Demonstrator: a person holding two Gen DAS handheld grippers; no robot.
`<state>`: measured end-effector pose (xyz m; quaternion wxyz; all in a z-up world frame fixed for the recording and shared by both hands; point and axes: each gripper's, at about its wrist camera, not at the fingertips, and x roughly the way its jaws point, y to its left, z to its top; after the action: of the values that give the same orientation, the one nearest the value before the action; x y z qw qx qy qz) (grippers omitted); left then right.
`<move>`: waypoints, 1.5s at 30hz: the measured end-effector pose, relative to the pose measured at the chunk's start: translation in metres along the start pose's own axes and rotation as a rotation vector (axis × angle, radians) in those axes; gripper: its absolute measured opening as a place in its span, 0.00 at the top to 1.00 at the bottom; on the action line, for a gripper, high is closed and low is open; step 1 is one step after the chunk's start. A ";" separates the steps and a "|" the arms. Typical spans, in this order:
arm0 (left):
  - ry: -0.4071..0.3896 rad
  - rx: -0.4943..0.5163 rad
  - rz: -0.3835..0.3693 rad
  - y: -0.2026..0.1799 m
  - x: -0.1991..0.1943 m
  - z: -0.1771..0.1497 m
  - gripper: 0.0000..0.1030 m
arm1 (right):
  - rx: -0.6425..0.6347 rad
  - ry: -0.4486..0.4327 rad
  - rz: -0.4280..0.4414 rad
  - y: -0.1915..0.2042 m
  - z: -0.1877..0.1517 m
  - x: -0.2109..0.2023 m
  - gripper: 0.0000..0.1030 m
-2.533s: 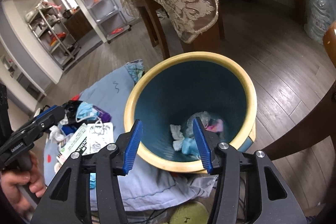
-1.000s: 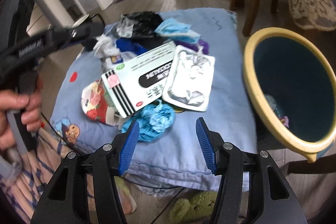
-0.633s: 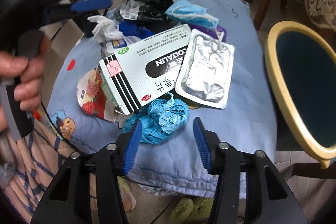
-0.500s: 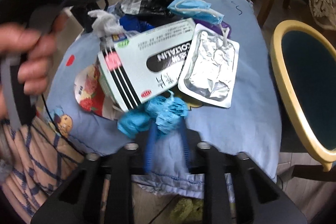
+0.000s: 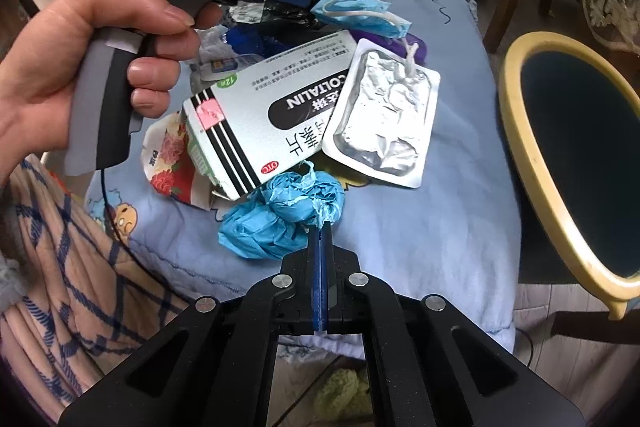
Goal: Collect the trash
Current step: 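Grasp the blue glove with the right tool while the left tool grasps a blue mask, then carry the blue mask and blue glove over the bin and open both tools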
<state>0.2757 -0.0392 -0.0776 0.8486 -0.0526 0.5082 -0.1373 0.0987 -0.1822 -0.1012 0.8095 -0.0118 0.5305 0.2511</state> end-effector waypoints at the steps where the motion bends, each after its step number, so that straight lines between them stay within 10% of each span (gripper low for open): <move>1: 0.006 -0.003 0.001 0.001 0.001 -0.001 0.68 | 0.005 -0.003 0.000 -0.001 0.000 -0.002 0.99; 7: 0.003 0.020 0.008 0.001 -0.002 -0.005 0.97 | 0.027 -0.017 0.002 -0.006 -0.001 -0.008 0.99; 45: -0.331 0.015 -0.060 -0.029 -0.151 -0.016 0.98 | 0.180 -0.403 -0.087 -0.062 0.012 -0.134 0.99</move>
<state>0.1894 -0.0225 0.0490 0.9166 -0.0835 0.3588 -0.1557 0.0932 -0.2858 0.0044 0.9070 0.0881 0.3773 0.1651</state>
